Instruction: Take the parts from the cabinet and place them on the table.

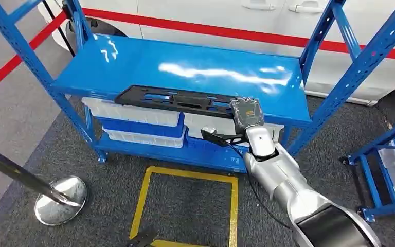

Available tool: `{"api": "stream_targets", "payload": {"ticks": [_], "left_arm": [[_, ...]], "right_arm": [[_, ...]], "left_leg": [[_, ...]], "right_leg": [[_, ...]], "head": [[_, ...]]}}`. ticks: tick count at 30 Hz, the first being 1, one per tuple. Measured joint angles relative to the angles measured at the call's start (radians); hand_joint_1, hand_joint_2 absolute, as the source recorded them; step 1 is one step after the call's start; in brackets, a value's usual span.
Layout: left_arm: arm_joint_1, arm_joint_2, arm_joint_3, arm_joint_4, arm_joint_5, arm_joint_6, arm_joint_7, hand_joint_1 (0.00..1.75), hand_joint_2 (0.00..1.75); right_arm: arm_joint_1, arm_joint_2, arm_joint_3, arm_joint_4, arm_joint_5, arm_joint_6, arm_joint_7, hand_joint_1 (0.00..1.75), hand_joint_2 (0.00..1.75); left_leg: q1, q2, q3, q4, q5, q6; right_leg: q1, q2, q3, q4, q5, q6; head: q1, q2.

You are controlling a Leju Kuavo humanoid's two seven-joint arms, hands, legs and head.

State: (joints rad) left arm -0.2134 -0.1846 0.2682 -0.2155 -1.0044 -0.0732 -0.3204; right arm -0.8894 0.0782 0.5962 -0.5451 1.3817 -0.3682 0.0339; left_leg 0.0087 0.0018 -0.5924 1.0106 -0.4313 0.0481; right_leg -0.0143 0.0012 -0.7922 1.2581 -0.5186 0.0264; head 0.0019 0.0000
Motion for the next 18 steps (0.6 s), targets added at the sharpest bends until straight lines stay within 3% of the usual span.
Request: {"api": "stream_targets", "payload": {"ticks": [1,2,3,5,6,7,10,11,12,13,15,16,17,18], "left_arm": [[0.0,0.0,0.0,0.0,0.0,0.0,0.0,0.0,1.75],[0.0,0.0,0.0,0.0,0.0,0.0,0.0,0.0,1.75],[0.0,0.0,0.0,0.0,0.0,0.0,0.0,0.0,1.75],[0.0,0.0,0.0,0.0,0.0,0.0,0.0,0.0,1.75],[0.0,0.0,0.0,0.0,0.0,0.0,0.0,0.0,1.75],[0.0,0.0,0.0,0.0,0.0,0.0,-0.003,0.0,1.75],[0.0,0.0,0.0,0.0,0.0,0.0,-0.006,0.0,1.75],[0.001,0.0,0.0,0.0,0.0,0.0,-0.006,0.0,1.75],[0.001,0.002,0.0,0.0,0.0,0.0,-0.006,0.0,1.75],[0.001,0.002,-0.001,0.0,0.0,0.0,-0.007,0.0,1.75],[0.001,0.003,-0.002,0.0,0.0,0.0,-0.008,0.0,1.75],[0.002,0.004,-0.002,0.0,0.0,0.0,-0.009,0.0,1.75],[0.003,0.004,-0.003,0.0,0.0,0.0,-0.009,0.0,1.75],[0.004,0.004,-0.003,0.0,0.0,0.0,-0.009,0.0,1.75]], "right_arm": [[0.004,-0.001,0.0,0.0,0.0,0.0,0.0,1.75,1.75],[0.008,-0.002,0.0,0.0,0.0,0.0,0.0,1.75,1.75],[0.011,-0.002,0.0,0.0,0.0,0.0,0.0,1.75,1.75],[0.009,-0.003,0.0,0.0,0.0,0.0,0.001,1.75,1.75],[0.007,-0.003,0.0,0.0,0.0,0.0,0.001,1.75,1.75],[0.005,-0.003,0.0,0.0,0.0,-0.001,0.001,1.75,1.75],[0.006,-0.006,0.0,0.001,-0.003,-0.004,0.002,1.75,1.75],[0.007,-0.006,0.0,0.001,-0.006,-0.005,0.002,1.75,1.75],[0.007,-0.005,0.0,0.002,-0.008,-0.008,0.002,1.75,1.75],[0.007,-0.005,0.0,0.003,-0.009,-0.012,0.002,1.75,1.75],[0.011,-0.005,0.0,0.008,-0.01,-0.018,0.002,1.75,1.75],[0.014,-0.005,0.0,0.011,-0.011,-0.019,0.002,1.75,1.75],[0.017,-0.005,0.0,0.013,-0.012,-0.019,0.002,1.75,1.75],[0.021,-0.005,0.0,0.015,-0.012,-0.019,0.002,1.75,1.75]], "left_leg": [[-0.001,0.0,-0.013,0.003,0.008,0.0],[-0.002,0.0,-0.026,0.006,0.015,0.0],[-0.002,0.0,-0.038,0.01,0.02,-0.001],[-0.004,0.0,-0.058,0.017,0.031,-0.006],[-0.005,-0.001,-0.062,0.019,0.033,-0.008],[-0.008,0.0,-0.07,0.02,0.039,-0.016],[-0.003,0.0,-0.066,0.013,0.053,-0.035],[-0.009,-0.001,-0.069,0.012,0.057,-0.042],[-0.003,-0.003,-0.076,0.024,0.042,-0.047],[-0.003,-0.003,-0.093,0.064,-0.001,-0.051],[0.002,-0.002,-0.149,0.22,-0.093,-0.062],[0.003,-0.002,-0.172,0.287,-0.12,-0.065],[0.004,-0.002,-0.178,0.319,-0.124,-0.067],[0.005,-0.002,-0.16,0.301,-0.105,-0.068]], "right_leg": [[0.0,0.0,-0.011,0.062,-0.02,0.001],[0.0,0.0,-0.003,0.083,-0.016,0.001],[0.0,0.0,0.026,0.061,0.003,-0.001],[0.002,0.0,0.145,-0.087,0.053,-0.01],[0.004,0.0,0.203,-0.172,0.046,-0.019],[0.012,-0.001,0.227,-0.215,0.023,-0.025],[0.018,0.0,0.219,-0.217,0.037,-0.038],[0.008,0.0,0.22,-0.228,0.048,-0.048],[0.005,-0.004,0.218,-0.235,0.058,-0.053],[0.003,-0.004,0.212,-0.236,0.065,-0.061],[0.003,-0.005,0.199,-0.235,0.073,-0.063],[0.003,-0.005,0.193,-0.234,0.077,-0.063],[0.003,-0.005,0.188,-0.233,0.081,-0.062],[0.003,-0.005,0.185,-0.232,0.083,-0.06]], "head": [[0.0,0.0],[0.0,0.0],[0.0,0.0],[0.0,0.0],[0.0,0.0],[0.0,0.0],[0.002,0.0],[0.001,0.0],[0.002,0.0],[0.0,0.0],[0.0,0.0],[0.0,0.0],[0.0,0.0],[0.0,0.0]]}}
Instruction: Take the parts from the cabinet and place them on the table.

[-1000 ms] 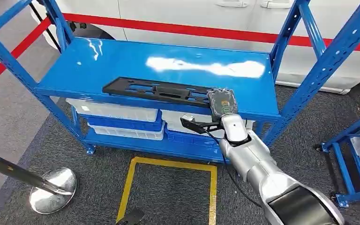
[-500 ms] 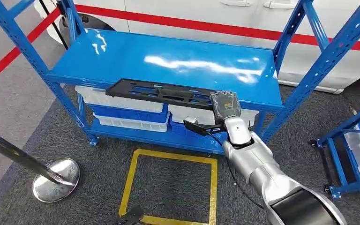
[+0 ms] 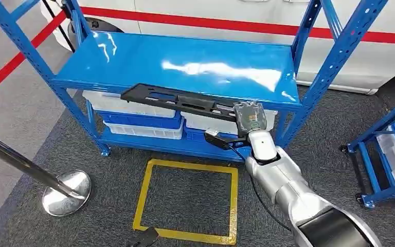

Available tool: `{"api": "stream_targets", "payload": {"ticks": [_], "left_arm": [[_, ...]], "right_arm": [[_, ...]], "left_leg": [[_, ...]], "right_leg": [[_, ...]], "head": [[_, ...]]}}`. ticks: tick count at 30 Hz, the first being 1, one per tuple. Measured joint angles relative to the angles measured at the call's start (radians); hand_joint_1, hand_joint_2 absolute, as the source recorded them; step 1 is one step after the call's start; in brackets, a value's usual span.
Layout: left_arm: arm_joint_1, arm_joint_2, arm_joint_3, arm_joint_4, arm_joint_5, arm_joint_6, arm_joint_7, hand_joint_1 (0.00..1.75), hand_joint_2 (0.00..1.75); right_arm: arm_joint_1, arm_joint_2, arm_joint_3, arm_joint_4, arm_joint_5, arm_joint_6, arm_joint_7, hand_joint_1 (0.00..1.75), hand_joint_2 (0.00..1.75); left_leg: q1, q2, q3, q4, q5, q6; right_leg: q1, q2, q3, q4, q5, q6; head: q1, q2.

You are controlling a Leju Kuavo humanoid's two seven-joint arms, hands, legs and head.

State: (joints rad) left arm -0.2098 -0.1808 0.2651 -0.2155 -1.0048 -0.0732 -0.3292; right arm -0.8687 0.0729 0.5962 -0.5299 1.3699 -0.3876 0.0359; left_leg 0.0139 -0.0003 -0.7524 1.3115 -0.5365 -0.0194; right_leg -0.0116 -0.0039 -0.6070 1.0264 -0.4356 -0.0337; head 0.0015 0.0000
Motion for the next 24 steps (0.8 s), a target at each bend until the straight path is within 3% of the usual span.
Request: {"api": "stream_targets", "payload": {"ticks": [1,3,4,8,9,11,13,14,15,16,18,19,20,22,23,24], "left_arm": [[0.0,0.001,-0.001,0.0,0.0,0.0,0.0,0.0,1.75],[-0.001,0.001,-0.002,0.0,0.0,0.0,-0.001,0.0,1.75],[-0.003,0.002,-0.002,0.0,0.0,0.0,-0.002,0.0,1.75],[-0.002,0.002,-0.002,0.0,0.0,0.0,-0.003,0.0,1.75],[-0.002,0.002,-0.002,0.0,0.0,0.0,-0.003,0.0,1.75],[-0.003,0.003,-0.002,0.0,0.0,0.0,-0.004,0.0,1.75],[-0.001,0.003,-0.003,0.0,0.0,0.0,-0.004,0.0,1.75],[0.0,0.003,-0.002,0.0,0.0,0.0,-0.004,0.0,1.75],[0.001,0.003,-0.002,0.0,0.0,0.0,-0.005,0.0,1.75],[0.001,0.004,-0.002,0.0,0.001,0.0,-0.005,0.0,1.75],[0.0,0.004,-0.002,0.0,0.005,0.0,-0.007,0.0,1.75],[0.0,0.004,-0.002,0.0,0.009,0.0,-0.009,0.0,1.75],[0.0,0.004,-0.002,0.0,0.01,0.0,-0.01,0.0,1.75],[0.003,0.004,-0.003,0.0,0.011,0.001,-0.013,0.0,1.75],[0.004,0.004,-0.003,0.0,0.011,0.001,-0.013,0.0,1.75],[0.004,0.006,-0.002,0.0,0.011,0.002,-0.013,0.0,1.75]], "right_arm": [[0.002,0.0,0.0,0.001,0.0,0.0,0.0,1.75,1.75],[0.002,0.0,0.0,0.002,0.0,-0.001,0.0,1.75,1.75],[0.001,0.0,0.0,0.002,0.0,-0.002,0.0,1.75,1.75],[0.002,0.0,0.0,0.002,-0.004,-0.012,0.0,1.75,1.75],[0.002,0.0,0.0,0.002,-0.004,-0.015,0.0,1.75,1.75],[0.002,0.0,0.0,0.002,-0.004,-0.016,-0.002,1.75,1.75],[0.008,-0.001,0.0,0.005,-0.004,-0.017,-0.002,1.75,1.75],[0.012,-0.001,0.0,0.006,-0.005,-0.018,-0.002,1.75,1.75],[0.016,-0.001,0.0,0.007,-0.005,-0.018,-0.003,1.75,1.75],[0.017,-0.001,0.0,0.007,-0.006,-0.018,-0.003,1.75,1.75],[0.017,-0.002,0.0,0.006,-0.014,-0.021,-0.011,1.75,1.75],[0.018,-0.003,0.0,0.004,-0.02,-0.025,-0.016,1.75,1.75],[0.022,-0.003,0.0,0.001,-0.025,-0.031,-0.021,1.75,1.75],[0.038,-0.005,0.0,-0.013,-0.033,-0.037,-0.024,1.75,1.75],[0.045,-0.006,0.0,-0.018,-0.034,-0.037,-0.024,1.75,1.75],[0.052,-0.006,0.0,-0.022,-0.034,-0.037,-0.024,1.75,1.75]], "left_leg": [[0.001,0.0,0.041,-0.061,0.034,0.0],[0.002,0.001,0.152,-0.244,0.098,0.005],[-0.003,-0.002,0.183,-0.28,0.077,0.011],[-0.003,-0.004,0.169,-0.294,0.09,0.036],[0.001,-0.001,0.171,-0.302,0.097,0.045],[-0.001,-0.001,0.165,-0.303,0.102,0.057],[-0.004,0.0,0.159,-0.301,0.104,0.06],[-0.005,-0.001,0.156,-0.297,0.104,0.061],[-0.005,-0.001,0.155,-0.294,0.104,0.06],[-0.005,-0.003,0.155,-0.292,0.103,0.06],[-0.007,-0.004,0.155,-0.287,0.1,0.057],[-0.007,-0.004,0.151,-0.287,0.1,0.055],[-0.012,-0.004,0.145,-0.282,0.101,0.049],[-0.009,-0.003,0.142,-0.286,0.106,0.04],[-0.009,-0.003,0.144,-0.289,0.107,0.035],[-0.011,-0.003,0.139,-0.286,0.099,0.029]], "right_leg": [[-0.001,0.0,-0.002,0.002,0.001,0.002],[-0.001,0.0,-0.003,0.006,0.002,0.006],[0.004,0.0,-0.008,0.007,0.003,0.013],[0.008,0.001,-0.01,0.003,0.013,0.034],[0.003,0.002,-0.016,0.014,0.0,0.04],[0.002,0.004,-0.059,0.111,-0.069,0.043],[0.001,0.004,-0.131,0.275,-0.139,0.046],[0.001,0.004,-0.15,0.318,-0.145,0.046],[0.001,0.004,-0.143,0.306,-0.126,0.045],[0.001,0.004,-0.116,0.254,-0.09,0.042],[0.002,0.004,-0.027,0.076,-0.002,0.031],[0.007,0.004,-0.006,0.032,-0.01,0.024],[0.012,0.004,-0.004,0.012,-0.007,0.024],[0.015,0.005,-0.009,0.018,-0.007,0.023],[0.015,0.005,-0.009,0.013,-0.005,0.02],[0.0,0.002,-0.002,0.002,0.003,0.011]], "head": [[0.0,0.0],[0.0,0.0],[0.0,0.0],[0.001,0.0],[0.001,0.0],[0.001,0.0],[0.001,0.0],[0.001,0.0],[0.001,0.0],[0.001,0.0],[0.001,0.0],[0.001,0.0],[0.001,0.0],[0.001,0.0],[0.0,0.0],[0.001,0.0]]}}
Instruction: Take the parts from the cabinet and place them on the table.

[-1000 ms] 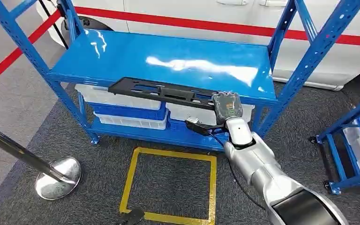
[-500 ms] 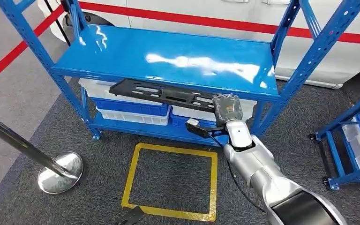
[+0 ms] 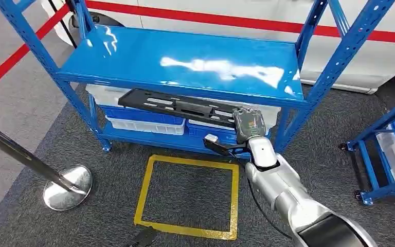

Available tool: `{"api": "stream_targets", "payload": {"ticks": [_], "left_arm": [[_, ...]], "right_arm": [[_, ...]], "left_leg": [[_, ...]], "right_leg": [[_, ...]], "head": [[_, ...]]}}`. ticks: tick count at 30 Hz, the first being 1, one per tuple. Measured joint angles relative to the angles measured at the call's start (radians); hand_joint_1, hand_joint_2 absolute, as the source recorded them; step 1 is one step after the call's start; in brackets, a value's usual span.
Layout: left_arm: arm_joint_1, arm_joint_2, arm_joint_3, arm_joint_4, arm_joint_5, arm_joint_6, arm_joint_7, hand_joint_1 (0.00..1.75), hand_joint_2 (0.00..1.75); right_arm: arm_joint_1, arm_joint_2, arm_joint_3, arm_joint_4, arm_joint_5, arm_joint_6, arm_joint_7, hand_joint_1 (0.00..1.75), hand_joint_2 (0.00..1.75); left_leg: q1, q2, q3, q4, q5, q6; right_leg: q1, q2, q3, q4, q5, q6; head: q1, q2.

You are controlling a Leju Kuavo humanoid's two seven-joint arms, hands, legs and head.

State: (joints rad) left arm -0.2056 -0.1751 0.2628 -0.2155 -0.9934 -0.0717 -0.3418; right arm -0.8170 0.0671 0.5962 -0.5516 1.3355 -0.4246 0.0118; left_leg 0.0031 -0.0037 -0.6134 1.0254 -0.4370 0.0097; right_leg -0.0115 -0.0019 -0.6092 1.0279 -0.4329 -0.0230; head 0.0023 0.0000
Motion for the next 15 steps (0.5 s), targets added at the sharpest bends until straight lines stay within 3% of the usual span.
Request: {"api": "stream_targets", "payload": {"ticks": [1,4,5,6,7,9,10,11,14,15], "left_arm": [[0.0,0.002,0.0,0.0,0.0,0.001,-0.001,0.0,1.75],[0.004,0.005,0.0,0.0,0.002,0.001,-0.002,0.0,1.75],[0.008,0.006,0.0,0.0,0.002,0.001,-0.002,0.0,1.75],[0.011,0.007,0.0,0.0,0.004,0.002,-0.002,0.0,1.75],[0.012,0.008,0.0,0.0,0.005,0.001,-0.002,0.0,1.75],[0.01,0.012,0.0,0.0,0.007,0.002,-0.002,0.0,1.75],[0.01,0.013,0.0,0.0,0.008,0.002,-0.002,0.0,1.75],[0.009,0.013,0.0,0.0,0.008,0.002,-0.003,0.0,1.75],[0.014,0.015,0.0,0.0,0.008,0.002,-0.002,0.0,1.75],[0.014,0.015,0.0,0.0,0.008,0.002,-0.002,0.0,1.75]], "right_arm": [[0.005,0.0,0.0,-0.004,0.0,0.0,0.0,1.75,1.75],[0.023,-0.001,0.0,-0.013,-0.004,0.001,0.0,1.75,1.75],[0.03,-0.002,0.0,-0.015,-0.006,0.001,0.0,1.75,1.75],[0.037,-0.003,0.0,-0.016,-0.007,0.0,0.0,1.75,1.75],[0.042,-0.005,0.0,-0.018,-0.007,0.0,0.0,1.75,1.75],[0.045,-0.007,0.0,-0.022,-0.008,0.0,0.001,1.75,1.75],[0.045,-0.009,0.0,-0.024,-0.008,0.0,0.001,1.75,1.75],[0.045,-0.012,0.0,-0.024,-0.011,0.0,0.001,1.75,1.75],[0.049,-0.015,0.0,-0.027,-0.018,0.0,0.002,1.75,1.75],[0.049,-0.019,0.0,-0.027,-0.019,0.0,0.002,1.75,1.75]], "left_leg": [[0.001,0.001,-0.008,0.024,-0.022,-0.005],[0.008,0.001,-0.104,0.242,-0.127,-0.018],[0.009,0.001,-0.13,0.299,-0.141,-0.021],[0.011,0.001,-0.131,0.305,-0.13,-0.023],[0.013,0.001,-0.11,0.26,-0.097,-0.024],[0.016,0.001,-0.019,0.084,-0.008,-0.022],[0.017,0.001,0.008,0.016,-0.004,-0.019],[0.01,0.0,0.018,0.002,-0.008,-0.016],[0.007,-0.003,0.008,0.008,-0.001,-0.002],[0.013,-0.002,0.009,-0.003,0.007,0.009]], "right_leg": [[0.001,0.0,0.001,-0.004,0.003,-0.006],[0.0,-0.001,-0.003,-0.003,0.005,-0.01],[0.0,-0.001,-0.004,-0.002,0.005,-0.01],[0.0,-0.001,-0.004,0.0,0.005,-0.01],[-0.001,-0.001,-0.004,0.002,0.005,-0.009],[-0.001,0.001,-0.004,0.008,0.003,-0.006],[-0.001,0.001,-0.007,0.011,0.002,-0.002],[0.007,0.003,-0.015,0.017,0.004,0.006],[0.006,0.002,-0.019,0.01,0.014,0.023],[0.005,0.003,-0.021,0.012,0.01,0.028]], "head": [[0.0,0.0],[-0.001,0.0],[-0.001,0.0],[-0.001,0.0],[-0.001,0.0],[-0.001,0.0],[0.0,0.0],[-0.001,0.0],[0.0,0.0],[0.0,0.0]]}}
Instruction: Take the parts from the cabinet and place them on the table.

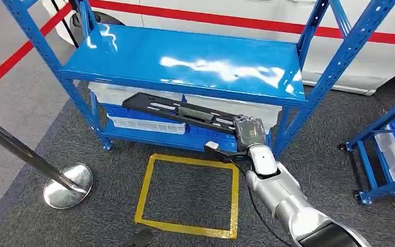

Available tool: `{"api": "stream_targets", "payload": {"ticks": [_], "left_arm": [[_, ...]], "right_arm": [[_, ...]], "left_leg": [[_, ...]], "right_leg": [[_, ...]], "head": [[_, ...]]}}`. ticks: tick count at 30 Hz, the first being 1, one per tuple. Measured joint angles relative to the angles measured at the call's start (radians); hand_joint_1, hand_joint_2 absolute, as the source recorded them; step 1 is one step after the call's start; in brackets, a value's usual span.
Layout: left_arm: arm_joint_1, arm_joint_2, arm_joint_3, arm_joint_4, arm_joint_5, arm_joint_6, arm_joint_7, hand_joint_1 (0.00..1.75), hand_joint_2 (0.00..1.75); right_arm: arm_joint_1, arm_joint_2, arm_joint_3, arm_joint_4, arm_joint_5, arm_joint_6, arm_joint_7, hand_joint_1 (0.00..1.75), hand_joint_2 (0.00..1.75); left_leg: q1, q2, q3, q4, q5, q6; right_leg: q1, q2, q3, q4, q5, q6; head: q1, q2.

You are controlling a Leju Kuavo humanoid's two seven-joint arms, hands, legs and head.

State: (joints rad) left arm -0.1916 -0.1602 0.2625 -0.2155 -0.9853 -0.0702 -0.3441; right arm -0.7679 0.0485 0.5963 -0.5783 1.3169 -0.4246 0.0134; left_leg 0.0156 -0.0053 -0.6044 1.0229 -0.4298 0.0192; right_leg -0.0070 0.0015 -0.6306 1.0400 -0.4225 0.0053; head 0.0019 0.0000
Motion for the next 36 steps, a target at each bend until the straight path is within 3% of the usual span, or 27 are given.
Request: {"api": "stream_targets", "payload": {"ticks": [1,2,4,5,6,7,9,10,11,14,15,16,17,20,21,22,23,25,26,29,31,32,35,36], "left_arm": [[-0.002,0.0,0.0,0.0,0.0,0.0,0.0,0.0,1.75],[-0.003,0.0,0.0,0.0,0.0,0.0,0.0,0.0,1.75],[-0.002,0.001,0.0,0.0,0.0,0.0,0.0,0.0,1.75],[-0.001,0.002,0.0,0.0,0.0,0.0,0.0,0.0,1.75],[0.0,0.002,0.0,0.0,0.0,0.0,0.0,0.0,1.75],[0.0,0.002,0.0,0.0,0.0,0.0,0.0,0.0,1.75],[0.0,0.002,0.0,0.0,0.0,0.0,0.0,0.0,1.75],[-0.001,0.002,0.0,0.0,0.0,0.0,0.0,0.0,1.75],[-0.002,0.002,0.0,0.0,0.0,0.0,0.0,0.0,1.75],[0.0,0.002,0.0,0.0,0.001,0.002,0.0,0.0,1.75],[0.0,0.002,0.0,0.0,0.001,0.002,0.0,0.0,1.75],[0.0,0.004,0.0,0.0,0.001,0.003,0.0,0.0,1.75],[-0.001,0.004,0.0,0.0,0.001,0.003,0.0,0.0,1.75],[0.001,0.005,0.0,0.0,0.001,0.003,0.0,0.0,1.75],[0.002,0.005,0.0,0.0,0.002,0.003,0.0,0.0,1.75],[0.003,0.005,0.0,0.0,0.002,0.003,0.0,0.0,1.75],[0.003,0.005,0.0,0.0,0.002,0.003,0.0,0.0,1.75],[0.001,0.006,0.0,0.0,0.002,0.003,0.0,0.0,1.75],[0.0,0.007,0.0,0.0,0.002,0.003,0.0,0.0,1.75],[0.004,0.007,0.0,0.0,0.003,0.003,0.0,0.0,1.75],[0.005,0.008,0.0,0.0,0.006,0.003,0.0,0.0,1.75],[0.004,0.008,0.0,0.0,0.006,0.003,0.0,0.0,1.75],[0.004,0.008,0.0,0.0,0.007,0.003,-0.001,0.0,1.75],[0.006,0.008,0.0,0.0,0.007,0.003,-0.001,0.0,1.75]], "right_arm": [[0.0,-0.003,0.0,0.0,0.0,0.0,0.0,1.75,1.75],[0.0,-0.006,0.0,0.0,0.0,0.0,0.0,1.75,1.75],[0.003,-0.011,0.0,0.0,-0.003,0.0,0.0,1.75,1.75],[0.005,-0.015,0.0,0.0,-0.003,0.0,0.0,1.75,1.75],[0.008,-0.017,0.0,0.0,-0.004,0.0,0.0,1.75,1.75],[0.01,-0.019,0.0,0.0,-0.005,0.0,0.0,1.75,1.75],[0.009,-0.021,0.0,0.0,-0.005,-0.001,0.0,1.75,1.75],[0.008,-0.022,0.0,0.0,-0.005,-0.002,0.0,1.75,1.75],[0.007,-0.023,0.0,0.0,-0.006,-0.002,0.0,1.75,1.75],[0.009,-0.025,0.0,-0.002,-0.006,-0.01,0.0,1.75,1.75],[0.009,-0.026,0.0,-0.003,-0.006,-0.011,0.0,1.75,1.75],[0.008,-0.026,0.0,-0.003,-0.006,-0.012,0.0,1.75,1.75],[0.008,-0.026,0.0,-0.003,-0.006,-0.013,0.0,1.75,1.75],[0.011,-0.026,0.0,-0.003,-0.006,-0.013,0.0,1.75,1.75],[0.012,-0.026,0.0,-0.003,-0.006,-0.013,0.0,1.75,1.75],[0.014,-0.026,0.0,-0.003,-0.006,-0.014,0.0,1.75,1.75],[0.015,-0.026,0.0,-0.003,-0.006,-0.014,0.0,1.75,1.75],[0.016,-0.026,0.0,-0.005,-0.006,-0.014,0.002,1.75,1.75],[0.016,-0.026,0.0,-0.008,-0.006,-0.015,0.002,1.75,1.75],[0.017,-0.026,0.0,-0.01,-0.006,-0.016,0.003,1.75,1.75],[0.017,-0.028,0.0,-0.011,-0.006,-0.016,0.003,1.75,1.75],[0.017,-0.028,0.0,-0.011,-0.006,-0.016,0.003,1.75,1.75],[0.021,-0.03,0.0,-0.011,-0.007,-0.016,0.003,1.75,1.75],[0.023,-0.03,0.0,-0.011,-0.007,-0.016,0.003,1.75,1.75]], "left_leg": [[0.002,0.001,-0.001,-0.003,0.005,0.008],[0.002,0.002,-0.005,-0.004,0.008,0.014],[0.0,0.002,-0.014,-0.003,0.013,0.02],[-0.002,0.003,-0.018,-0.003,0.016,0.021],[-0.002,0.003,-0.021,-0.002,0.018,0.02],[-0.002,0.002,-0.024,-0.001,0.02,0.02],[-0.002,0.001,-0.025,0.002,0.022,0.016],[-0.002,0.001,-0.026,0.004,0.024,0.014],[-0.01,0.001,-0.031,0.007,0.026,0.007],[-0.006,0.002,-0.034,0.0,0.038,-0.01],[-0.011,0.001,-0.035,0.0,0.041,-0.017],[-0.006,-0.001,-0.042,0.011,0.025,-0.02],[-0.006,0.001,-0.058,0.047,-0.012,-0.025],[-0.002,0.001,-0.144,0.275,-0.131,-0.038],[-0.002,0.001,-0.153,0.313,-0.14,-0.039],[-0.002,0.001,-0.136,0.294,-0.123,-0.039],[-0.002,0.001,-0.097,0.234,-0.092,-0.037],[-0.003,0.001,0.009,0.055,-0.023,-0.028],[-0.006,0.0,0.033,0.007,-0.037,-0.021],[-0.012,-0.001,0.026,0.002,-0.026,-0.009],[-0.001,0.003,0.028,-0.015,-0.008,0.007],[-0.003,0.003,0.025,-0.019,-0.002,0.014],[-0.004,0.005,0.006,-0.016,0.008,0.021],[-0.005,0.005,0.0,-0.014,0.011,0.02]], "right_leg": [[-0.005,-0.001,-0.006,0.016,-0.019,0.005],[-0.005,-0.001,-0.023,0.061,-0.057,0.008],[-0.006,-0.001,-0.093,0.227,-0.146,0.014],[-0.006,-0.001,-0.119,0.292,-0.168,0.016],[-0.006,-0.001,-0.122,0.31,-0.165,0.016],[-0.006,-0.001,-0.103,0.281,-0.143,0.015],[-0.006,-0.001,-0.008,0.119,-0.066,0.007],[-0.005,-0.001,0.044,0.025,-0.041,0.0],[0.004,-0.001,0.052,0.002,-0.053,-0.001],[0.006,0.0,0.042,0.005,-0.042,-0.01],[-0.002,0.0,0.041,-0.006,-0.033,-0.02],[-0.006,-0.005,0.043,-0.011,-0.025,-0.027],[-0.006,-0.005,0.038,-0.014,-0.019,-0.036],[-0.004,-0.006,0.021,-0.012,-0.008,-0.04],[-0.004,-0.006,0.015,-0.011,-0.005,-0.039],[-0.004,-0.006,0.011,-0.009,-0.003,-0.038],[-0.004,-0.006,0.009,-0.008,-0.001,-0.036],[-0.004,-0.005,0.007,-0.003,0.001,-0.032],[0.0,-0.005,0.002,-0.001,0.003,-0.027],[0.0,-0.005,-0.006,-0.003,0.015,-0.008],[0.001,-0.002,-0.01,-0.001,0.011,0.001],[-0.001,-0.002,-0.019,0.024,-0.018,0.006],[-0.004,-0.001,-0.112,0.252,-0.145,0.019],[-0.005,-0.001,-0.129,0.301,-0.159,0.021]], "head": [[0.0,0.0],[0.001,0.0],[0.001,0.0],[0.001,0.0],[0.0,0.0],[0.001,0.0],[0.001,0.0],[0.001,0.0],[0.001,0.0],[0.0,0.0],[0.0,0.0],[0.001,0.0],[-0.002,0.0],[-0.002,0.0],[-0.002,0.0],[-0.002,0.0],[-0.002,0.0],[-0.002,0.0],[-0.002,0.0],[-0.002,0.0],[-0.002,0.0],[-0.001,0.0],[-0.001,0.0],[-0.001,0.0]]}}
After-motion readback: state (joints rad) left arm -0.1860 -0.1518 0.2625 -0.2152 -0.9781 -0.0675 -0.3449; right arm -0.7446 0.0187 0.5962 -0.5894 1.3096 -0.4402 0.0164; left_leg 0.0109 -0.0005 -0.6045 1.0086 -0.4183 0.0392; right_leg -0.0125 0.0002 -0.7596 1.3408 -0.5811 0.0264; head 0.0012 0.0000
